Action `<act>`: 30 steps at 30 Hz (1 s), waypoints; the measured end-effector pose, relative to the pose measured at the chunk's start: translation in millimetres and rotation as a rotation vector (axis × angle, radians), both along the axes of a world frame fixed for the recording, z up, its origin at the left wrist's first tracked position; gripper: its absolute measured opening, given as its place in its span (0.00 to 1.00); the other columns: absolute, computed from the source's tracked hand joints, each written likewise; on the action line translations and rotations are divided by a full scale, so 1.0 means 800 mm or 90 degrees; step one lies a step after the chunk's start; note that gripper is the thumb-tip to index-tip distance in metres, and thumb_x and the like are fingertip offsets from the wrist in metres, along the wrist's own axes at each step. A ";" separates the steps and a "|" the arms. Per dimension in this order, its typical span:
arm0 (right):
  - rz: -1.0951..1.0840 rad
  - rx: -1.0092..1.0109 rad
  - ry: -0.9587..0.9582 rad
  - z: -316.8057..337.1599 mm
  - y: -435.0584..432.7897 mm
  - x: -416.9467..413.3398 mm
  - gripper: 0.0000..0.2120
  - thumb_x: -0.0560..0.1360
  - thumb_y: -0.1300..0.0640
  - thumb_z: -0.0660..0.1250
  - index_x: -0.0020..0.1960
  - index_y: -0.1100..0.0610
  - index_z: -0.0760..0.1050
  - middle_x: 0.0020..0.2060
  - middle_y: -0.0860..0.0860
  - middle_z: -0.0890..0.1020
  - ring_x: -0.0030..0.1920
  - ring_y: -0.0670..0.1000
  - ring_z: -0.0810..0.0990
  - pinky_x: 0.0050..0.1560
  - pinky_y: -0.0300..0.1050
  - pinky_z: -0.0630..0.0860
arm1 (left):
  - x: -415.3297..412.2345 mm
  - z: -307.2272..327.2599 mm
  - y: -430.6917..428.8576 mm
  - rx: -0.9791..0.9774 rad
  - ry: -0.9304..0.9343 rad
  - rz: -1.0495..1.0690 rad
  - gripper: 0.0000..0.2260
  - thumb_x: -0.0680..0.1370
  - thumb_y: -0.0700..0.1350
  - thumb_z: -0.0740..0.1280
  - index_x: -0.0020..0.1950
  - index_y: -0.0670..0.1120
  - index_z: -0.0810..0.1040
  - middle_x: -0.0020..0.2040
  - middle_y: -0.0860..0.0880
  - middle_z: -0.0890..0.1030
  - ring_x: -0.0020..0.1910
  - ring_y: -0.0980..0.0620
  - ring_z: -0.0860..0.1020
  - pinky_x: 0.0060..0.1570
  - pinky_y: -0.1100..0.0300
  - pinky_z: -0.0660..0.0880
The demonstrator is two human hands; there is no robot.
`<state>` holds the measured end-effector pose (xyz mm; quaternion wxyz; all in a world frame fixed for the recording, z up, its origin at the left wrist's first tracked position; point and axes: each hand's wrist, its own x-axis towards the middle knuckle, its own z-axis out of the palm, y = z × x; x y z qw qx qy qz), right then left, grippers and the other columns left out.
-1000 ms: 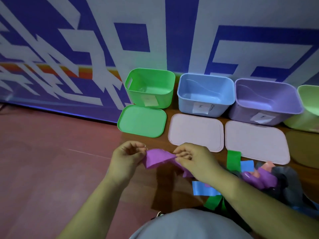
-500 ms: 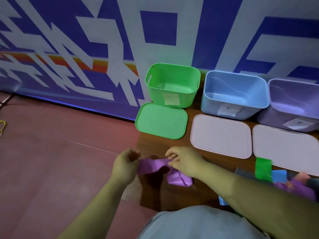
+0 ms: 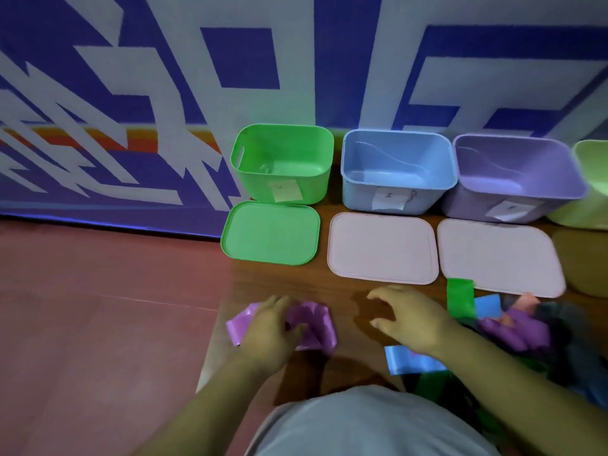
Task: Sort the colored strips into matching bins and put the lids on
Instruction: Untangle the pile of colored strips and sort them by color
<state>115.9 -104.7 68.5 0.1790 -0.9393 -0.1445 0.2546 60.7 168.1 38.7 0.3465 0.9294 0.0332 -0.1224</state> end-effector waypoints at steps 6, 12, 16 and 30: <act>-0.111 0.010 -0.035 0.028 -0.104 -0.036 0.22 0.74 0.51 0.72 0.67 0.50 0.75 0.63 0.47 0.77 0.64 0.51 0.75 0.64 0.42 0.70 | 0.004 0.004 -0.082 -0.013 -0.018 -0.113 0.17 0.70 0.53 0.69 0.57 0.50 0.77 0.52 0.52 0.77 0.53 0.49 0.75 0.54 0.55 0.72; -0.151 -0.023 -0.041 0.040 -0.183 -0.058 0.24 0.73 0.49 0.73 0.67 0.52 0.74 0.64 0.50 0.78 0.64 0.53 0.75 0.63 0.43 0.68 | 0.007 0.000 -0.171 -0.060 -0.022 -0.165 0.19 0.69 0.50 0.70 0.60 0.48 0.78 0.54 0.49 0.79 0.54 0.50 0.76 0.56 0.62 0.69; -0.145 -0.030 -0.048 0.046 -0.234 -0.073 0.22 0.71 0.43 0.69 0.62 0.50 0.78 0.57 0.50 0.82 0.59 0.55 0.78 0.58 0.48 0.74 | 0.010 0.003 -0.224 -0.114 -0.025 -0.202 0.21 0.70 0.48 0.72 0.63 0.52 0.78 0.54 0.52 0.77 0.54 0.52 0.76 0.56 0.62 0.71; -0.223 -0.013 -0.046 0.027 -0.401 -0.094 0.26 0.68 0.53 0.76 0.65 0.56 0.77 0.67 0.54 0.75 0.66 0.56 0.74 0.67 0.47 0.67 | 0.031 0.009 -0.422 -0.112 -0.026 -0.340 0.25 0.72 0.54 0.72 0.68 0.56 0.75 0.61 0.52 0.77 0.62 0.52 0.74 0.65 0.60 0.69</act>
